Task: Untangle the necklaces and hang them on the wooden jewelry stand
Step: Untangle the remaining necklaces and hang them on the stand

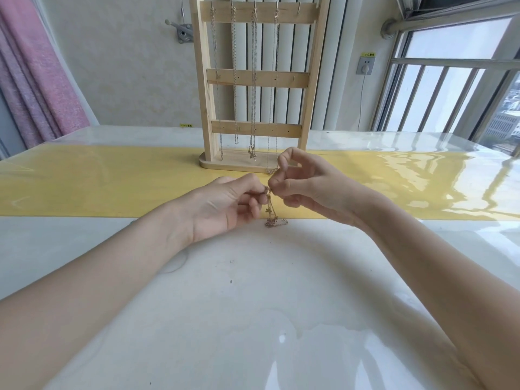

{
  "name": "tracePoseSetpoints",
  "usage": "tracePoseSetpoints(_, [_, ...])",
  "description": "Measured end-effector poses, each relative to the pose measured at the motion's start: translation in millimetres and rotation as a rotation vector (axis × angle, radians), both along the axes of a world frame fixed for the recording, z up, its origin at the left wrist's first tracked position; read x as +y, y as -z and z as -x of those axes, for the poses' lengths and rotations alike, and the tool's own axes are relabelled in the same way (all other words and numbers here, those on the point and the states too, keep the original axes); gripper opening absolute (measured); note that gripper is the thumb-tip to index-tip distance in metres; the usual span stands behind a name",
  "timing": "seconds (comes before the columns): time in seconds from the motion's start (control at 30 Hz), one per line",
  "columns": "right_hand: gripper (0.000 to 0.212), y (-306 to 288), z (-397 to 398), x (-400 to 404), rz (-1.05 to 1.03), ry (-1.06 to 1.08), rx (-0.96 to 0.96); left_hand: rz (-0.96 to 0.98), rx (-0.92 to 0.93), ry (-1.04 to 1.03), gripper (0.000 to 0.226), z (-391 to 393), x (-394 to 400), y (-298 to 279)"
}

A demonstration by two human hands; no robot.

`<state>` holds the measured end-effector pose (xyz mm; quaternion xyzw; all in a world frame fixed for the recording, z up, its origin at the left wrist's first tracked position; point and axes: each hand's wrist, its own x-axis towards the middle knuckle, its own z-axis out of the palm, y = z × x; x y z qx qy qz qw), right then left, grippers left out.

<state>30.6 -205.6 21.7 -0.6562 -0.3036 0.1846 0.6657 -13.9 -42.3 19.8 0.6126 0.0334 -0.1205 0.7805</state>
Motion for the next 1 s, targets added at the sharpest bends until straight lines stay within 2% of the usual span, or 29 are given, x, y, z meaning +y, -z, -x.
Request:
tracePoseSetpoints(0.1, [0.034,-0.2,0.2,-0.5,0.004,-0.001,0.009,0.007,0.054,0.132,0.022,2.4,0.8,-0.9])
tracePoseSetpoints(0.2, [0.033,1.8,-0.4,-0.7,0.047,0.01,0.0,-0.133,-0.011,0.149,0.023,1.2,0.2,1.8])
tracePoseSetpoints(0.33, [0.03,3.7,-1.7,-1.8,0.11,0.024,0.003,-0.555,-0.396,-0.055,0.023,-3.2,-1.7,9.1])
tracePoseSetpoints(0.4, [0.028,3.5,-1.8,-1.3,0.11,0.032,0.004,-0.577,-0.58,-0.101,0.021,-2.9,-2.3,10.0])
tracePoseSetpoints(0.47, [0.024,3.1,-2.7,-0.3,0.1,0.06,-0.023,-0.571,-0.668,-0.086,0.012,-1.6,-2.7,10.2])
tracePoseSetpoints(0.53, [0.022,3.2,-3.6,0.6,0.125,0.123,-0.087,-0.554,-0.668,-0.109,0.008,-2.3,-2.5,12.2])
tracePoseSetpoints(0.6, [0.02,3.4,-3.0,1.7,0.197,0.213,-0.192,-0.546,-0.638,-0.173,0.017,-5.6,-2.2,15.5])
tracePoseSetpoints(0.73, [0.021,3.2,1.3,7.6,0.248,0.279,-0.332,-0.467,-0.508,-0.237,0.018,-7.3,-2.8,16.3])
tracePoseSetpoints(0.8, [0.02,2.9,0.4,8.4,0.221,0.306,-0.334,-0.404,-0.471,-0.234,0.016,-6.9,-1.5,15.7])
tracePoseSetpoints(1.0, [0.023,4.4,-3.6,5.5,0.119,0.276,-0.219,-0.42,-0.531,-0.149,0.016,-4.8,-2.3,14.3])
